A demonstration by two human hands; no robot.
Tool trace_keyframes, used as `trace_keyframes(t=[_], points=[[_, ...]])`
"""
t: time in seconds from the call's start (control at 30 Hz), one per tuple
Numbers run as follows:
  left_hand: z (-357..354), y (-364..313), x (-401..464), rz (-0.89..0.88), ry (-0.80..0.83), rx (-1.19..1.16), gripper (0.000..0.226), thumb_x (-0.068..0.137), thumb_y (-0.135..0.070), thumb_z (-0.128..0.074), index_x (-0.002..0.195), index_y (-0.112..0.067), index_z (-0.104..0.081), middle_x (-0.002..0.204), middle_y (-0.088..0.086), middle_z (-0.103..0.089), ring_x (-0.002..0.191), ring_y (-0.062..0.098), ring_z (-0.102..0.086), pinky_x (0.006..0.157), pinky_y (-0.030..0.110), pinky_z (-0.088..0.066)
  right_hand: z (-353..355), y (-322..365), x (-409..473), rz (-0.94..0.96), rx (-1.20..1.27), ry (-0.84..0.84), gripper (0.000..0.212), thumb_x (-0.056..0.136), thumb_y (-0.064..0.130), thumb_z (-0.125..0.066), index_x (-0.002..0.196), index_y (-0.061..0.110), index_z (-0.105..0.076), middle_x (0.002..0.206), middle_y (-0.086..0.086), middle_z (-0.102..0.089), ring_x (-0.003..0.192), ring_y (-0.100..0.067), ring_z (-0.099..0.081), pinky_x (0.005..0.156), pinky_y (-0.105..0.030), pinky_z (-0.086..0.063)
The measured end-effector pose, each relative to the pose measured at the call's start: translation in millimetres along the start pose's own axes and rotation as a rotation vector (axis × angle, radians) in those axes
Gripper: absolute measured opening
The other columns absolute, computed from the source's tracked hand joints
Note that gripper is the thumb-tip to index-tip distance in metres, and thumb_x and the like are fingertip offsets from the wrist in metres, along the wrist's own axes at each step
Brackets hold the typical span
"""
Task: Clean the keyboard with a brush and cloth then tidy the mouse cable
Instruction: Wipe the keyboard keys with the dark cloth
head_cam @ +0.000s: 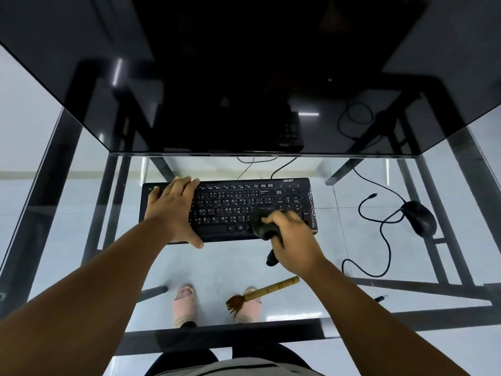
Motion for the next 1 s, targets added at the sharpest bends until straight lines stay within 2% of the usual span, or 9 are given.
trace_keyframes(t=[0.17,0.27,0.33,0.43,0.5,0.67,0.83,0.93,1.0], points=[[-2,2,0,0.001,-0.003,-0.030,0.147,0.033,-0.066,-0.080,0.152,-0.030,-0.001,0.157,-0.007,-0.008,0.147,0.016,-0.009,0.120,0.049,-0.010,-1,-5,-3,-0.139,-0.006,-0.152,0.039,0.080,-0.001,-0.057,0.113,0.018,-0.061,0.103,-0.006,-0.057,0.090,-0.022,-0.059,0.076,-0.033,-0.051],[-3,2,1,0.000,-0.006,-0.033,0.147,0.033,-0.066,-0.080,0.151,-0.031,-0.001,0.157,-0.007,-0.008,0.147,0.017,-0.009,0.120,0.049,-0.010,-13,8,-2,-0.052,0.024,-0.062,0.041,0.080,-0.001,-0.056,0.116,0.019,-0.061,0.108,-0.006,-0.056,0.090,-0.021,-0.060,0.077,-0.032,-0.052],[-3,4,1,-0.003,-0.009,-0.040,0.147,0.033,-0.066,-0.080,0.151,-0.031,-0.002,0.157,-0.008,-0.008,0.147,0.016,-0.009,0.120,0.050,-0.010,-8,5,-1,-0.034,-0.007,-0.059,0.041,0.079,0.000,-0.056,0.114,0.019,-0.061,0.103,-0.005,-0.055,0.085,-0.022,-0.060,0.074,-0.033,-0.051],[-4,4,1,-0.004,-0.015,-0.050,0.147,0.033,-0.066,-0.081,0.151,-0.032,-0.001,0.157,-0.009,-0.007,0.147,0.016,-0.009,0.120,0.049,-0.010,3,-7,4,-0.179,-0.003,-0.248,0.035,0.079,-0.005,-0.055,0.106,0.016,-0.061,0.089,0.005,-0.047,0.084,-0.025,-0.058,0.072,-0.032,-0.049],[-5,4,1,-0.007,-0.017,-0.055,0.147,0.032,-0.066,-0.081,0.151,-0.032,-0.002,0.157,-0.009,-0.008,0.147,0.016,-0.009,0.120,0.049,-0.009,-2,0,7,-0.206,0.032,-0.312,0.036,0.078,-0.008,-0.054,0.107,0.013,-0.060,0.088,0.006,-0.048,0.089,-0.027,-0.057,0.073,-0.032,-0.047],[-5,7,2,-0.008,-0.019,-0.060,0.146,0.032,-0.067,-0.081,0.151,-0.033,-0.002,0.157,-0.010,-0.008,0.147,0.015,-0.009,0.120,0.049,-0.009,-16,7,13,-0.083,0.060,-0.084,0.040,0.081,-0.002,-0.054,0.114,0.020,-0.059,0.108,-0.006,-0.055,0.086,-0.019,-0.059,0.075,-0.025,-0.044],[-7,8,3,-0.018,-0.026,-0.066,0.146,0.032,-0.067,-0.080,0.150,-0.034,-0.002,0.157,-0.010,-0.009,0.146,0.015,-0.009,0.120,0.049,-0.009,-3,-5,16,-0.245,0.071,-0.315,0.035,0.079,-0.007,-0.051,0.104,0.016,-0.057,0.095,-0.007,-0.056,0.086,-0.025,-0.057,0.072,-0.031,-0.046],[-8,9,4,-0.019,-0.028,-0.068,0.146,0.032,-0.068,-0.080,0.150,-0.034,-0.002,0.157,-0.010,-0.008,0.146,0.015,-0.009,0.120,0.049,-0.008,-13,10,18,-0.126,0.087,-0.150,0.040,0.079,-0.006,-0.052,0.112,0.016,-0.059,0.104,-0.007,-0.055,0.084,-0.021,-0.058,0.072,-0.025,-0.041],[-7,10,3,-0.023,-0.030,-0.064,0.146,0.033,-0.069,-0.079,0.151,-0.034,-0.001,0.158,-0.010,-0.008,0.147,0.015,-0.007,0.120,0.048,-0.007,-10,6,18,-0.070,0.066,-0.082,0.040,0.079,-0.005,-0.053,0.112,0.018,-0.059,0.106,-0.006,-0.056,0.082,-0.020,-0.060,0.071,-0.027,-0.044]])
Point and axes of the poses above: each hand's wrist, its own x-axis towards the middle knuckle, its own z-axis out of the back of the hand, y = z × x, the point moved 1 cm from there along x, towards the middle knuckle
